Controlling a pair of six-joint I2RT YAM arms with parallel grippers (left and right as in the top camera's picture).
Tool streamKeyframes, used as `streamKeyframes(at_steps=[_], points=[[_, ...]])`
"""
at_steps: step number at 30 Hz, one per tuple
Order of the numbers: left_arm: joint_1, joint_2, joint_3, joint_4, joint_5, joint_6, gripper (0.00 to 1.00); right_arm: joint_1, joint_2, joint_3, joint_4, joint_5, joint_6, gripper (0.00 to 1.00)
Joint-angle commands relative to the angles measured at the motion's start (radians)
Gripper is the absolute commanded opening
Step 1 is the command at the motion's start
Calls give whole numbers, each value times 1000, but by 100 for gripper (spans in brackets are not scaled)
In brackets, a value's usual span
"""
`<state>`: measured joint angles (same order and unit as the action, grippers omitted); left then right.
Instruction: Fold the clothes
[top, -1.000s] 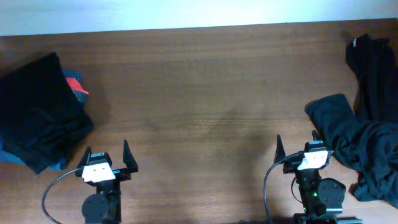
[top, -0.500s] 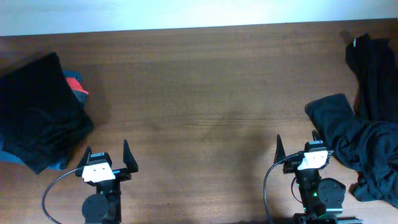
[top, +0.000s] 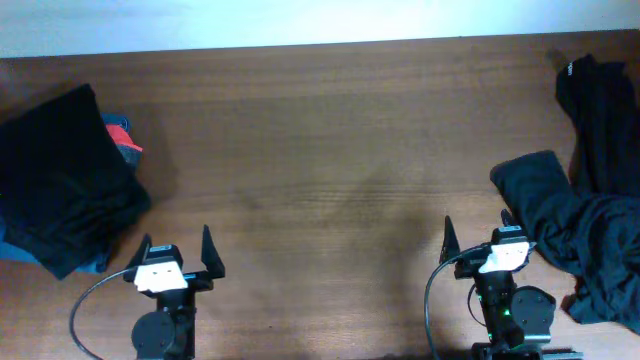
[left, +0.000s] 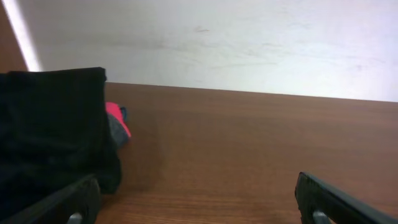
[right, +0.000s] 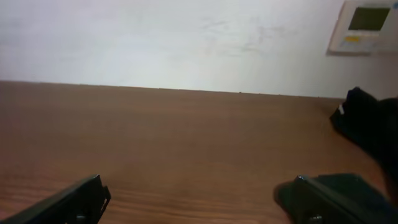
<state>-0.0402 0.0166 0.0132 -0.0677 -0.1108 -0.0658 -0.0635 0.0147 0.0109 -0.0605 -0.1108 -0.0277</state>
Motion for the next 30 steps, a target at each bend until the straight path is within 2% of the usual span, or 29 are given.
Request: streamKeyframes(at_steps=[1,9,16,24,29,30], points=[[-5,-5,5,-1,72,-10,99,6,-6,-3,1,-16,113,99],[-5,4,105,-8,70,-9,99,5,2,79,-34,-2,114,99],[-5,126,241,-67,70,-9,99,4,134,204,-109,65,113,99],[-5,470,486,-106,62,-9,99,4,493,470,-209,71,111,99],[-5,685,657,-204,63,-9,99,4,752,708,-389,71,111,99],[-5,751,714,-246,67,-9,99,4,837,805,-487,70,111,99]])
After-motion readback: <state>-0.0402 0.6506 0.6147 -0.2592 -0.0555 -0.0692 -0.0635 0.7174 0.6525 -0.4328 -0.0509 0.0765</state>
